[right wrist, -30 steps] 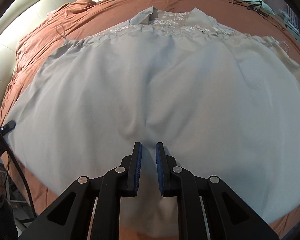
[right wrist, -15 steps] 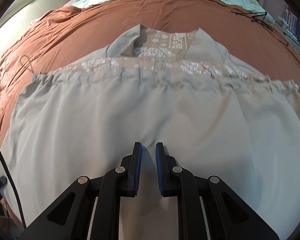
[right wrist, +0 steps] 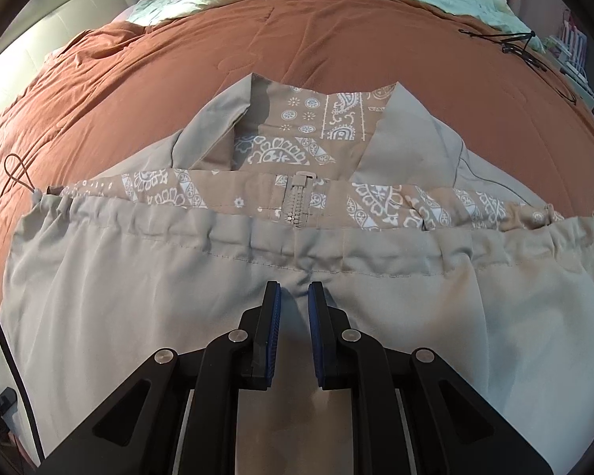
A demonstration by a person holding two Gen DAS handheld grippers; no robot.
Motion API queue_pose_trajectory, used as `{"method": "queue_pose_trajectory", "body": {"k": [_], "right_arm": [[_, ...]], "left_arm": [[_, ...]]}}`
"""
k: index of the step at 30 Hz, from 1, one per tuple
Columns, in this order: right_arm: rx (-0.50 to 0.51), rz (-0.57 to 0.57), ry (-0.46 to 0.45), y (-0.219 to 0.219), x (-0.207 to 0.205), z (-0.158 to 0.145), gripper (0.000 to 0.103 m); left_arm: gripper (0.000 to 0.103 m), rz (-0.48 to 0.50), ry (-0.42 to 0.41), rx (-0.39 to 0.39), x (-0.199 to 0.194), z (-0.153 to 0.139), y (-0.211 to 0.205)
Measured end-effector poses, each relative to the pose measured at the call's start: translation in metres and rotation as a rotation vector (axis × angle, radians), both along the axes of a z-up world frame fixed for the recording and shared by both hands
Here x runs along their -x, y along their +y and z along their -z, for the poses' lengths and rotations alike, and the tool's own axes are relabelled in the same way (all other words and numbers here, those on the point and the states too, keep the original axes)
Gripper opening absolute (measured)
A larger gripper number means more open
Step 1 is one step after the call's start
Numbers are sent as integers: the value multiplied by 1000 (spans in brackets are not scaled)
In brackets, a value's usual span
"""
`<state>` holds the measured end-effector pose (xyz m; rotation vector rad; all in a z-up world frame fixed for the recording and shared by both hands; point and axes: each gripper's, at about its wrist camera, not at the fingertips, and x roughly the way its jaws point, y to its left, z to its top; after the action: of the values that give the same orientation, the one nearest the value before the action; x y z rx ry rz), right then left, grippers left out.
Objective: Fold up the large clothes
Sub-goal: 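Lift the shirt side with the left tool toward the shirt center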
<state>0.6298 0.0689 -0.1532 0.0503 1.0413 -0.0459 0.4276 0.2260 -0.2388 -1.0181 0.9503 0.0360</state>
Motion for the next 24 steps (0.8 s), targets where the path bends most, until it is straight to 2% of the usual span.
{"method": "queue_pose_trajectory", "body": {"k": [3,7,10,13,14,20,24], "right_arm": [[-27,-26,25,-1,12,-12,12],[-42,-45,-23,-4,47,-34,12],[-43,-43,-46,-5,74,-46,15],[-92,-24,-79,-12,101,-58,24],[-104,-18,-89,-14,110,-62,30],[-124,-53,-132,-13,163,-74,33],[-158,-71,-106,-11,193,-63,33]], "left_arm": [[24,-6,-17,27,1,-5,2],[22,-3,-55,58,1,-21,1],[21,20,-90,52,-4,-40,-7],[20,53,-131,52,-10,-62,-17],[20,66,-148,51,-13,-70,-20],[19,142,-231,64,-29,-110,-43],[18,189,-278,63,-38,-133,-56]]}}
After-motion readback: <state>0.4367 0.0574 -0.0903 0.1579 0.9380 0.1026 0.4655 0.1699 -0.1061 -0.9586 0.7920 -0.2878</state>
